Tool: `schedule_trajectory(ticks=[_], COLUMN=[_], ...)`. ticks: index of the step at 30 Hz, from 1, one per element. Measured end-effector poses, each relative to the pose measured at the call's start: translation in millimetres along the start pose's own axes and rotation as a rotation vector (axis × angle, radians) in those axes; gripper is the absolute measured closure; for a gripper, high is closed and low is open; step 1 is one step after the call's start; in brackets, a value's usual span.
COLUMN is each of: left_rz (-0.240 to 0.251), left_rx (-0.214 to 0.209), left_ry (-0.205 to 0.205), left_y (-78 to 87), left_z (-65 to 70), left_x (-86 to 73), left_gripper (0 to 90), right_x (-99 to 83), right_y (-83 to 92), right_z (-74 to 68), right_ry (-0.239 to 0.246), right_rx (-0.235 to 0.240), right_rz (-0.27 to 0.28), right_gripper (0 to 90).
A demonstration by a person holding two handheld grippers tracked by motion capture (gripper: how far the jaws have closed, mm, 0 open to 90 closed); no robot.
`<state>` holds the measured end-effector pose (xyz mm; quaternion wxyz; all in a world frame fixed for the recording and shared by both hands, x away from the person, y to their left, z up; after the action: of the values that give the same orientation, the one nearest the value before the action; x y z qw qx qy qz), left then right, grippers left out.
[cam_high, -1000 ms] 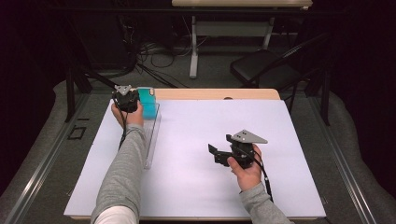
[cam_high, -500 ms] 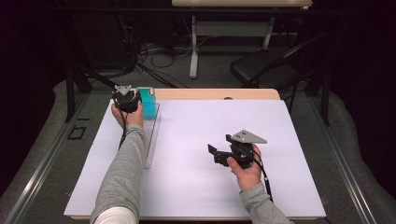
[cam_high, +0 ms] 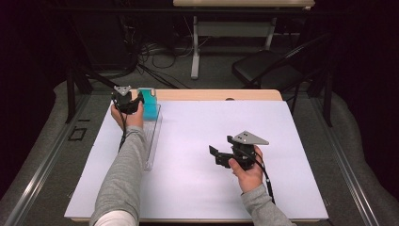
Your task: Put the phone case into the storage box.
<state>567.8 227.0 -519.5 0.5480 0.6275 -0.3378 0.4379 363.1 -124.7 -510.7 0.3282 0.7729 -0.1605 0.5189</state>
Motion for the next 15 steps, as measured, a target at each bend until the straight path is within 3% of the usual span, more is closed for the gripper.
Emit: schedule_trajectory(ticks=[15], left_rz=[-0.012], left_rx=[0.016], left_ry=[0.003], left_y=[9.3], left_z=[-4.0], left_x=[4.2], left_gripper=[44.8], right_x=[0.0], right_y=[-0.5], right_z=[-0.5], right_ry=[0.011], right_rx=[0.001], right_rz=[-0.003], right_gripper=[19.5])
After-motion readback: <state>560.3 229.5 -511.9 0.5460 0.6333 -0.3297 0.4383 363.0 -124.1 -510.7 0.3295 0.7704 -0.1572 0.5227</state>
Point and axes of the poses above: each handheld gripper's, and its own axes: y roughly backward along the jaws, x roughly out of its top, z roughly to its right, the point moved 5 cm from there along -y, roughly forward along the jaws, and after that the axes turned 13 degrees about x, right-handed, at the moved point
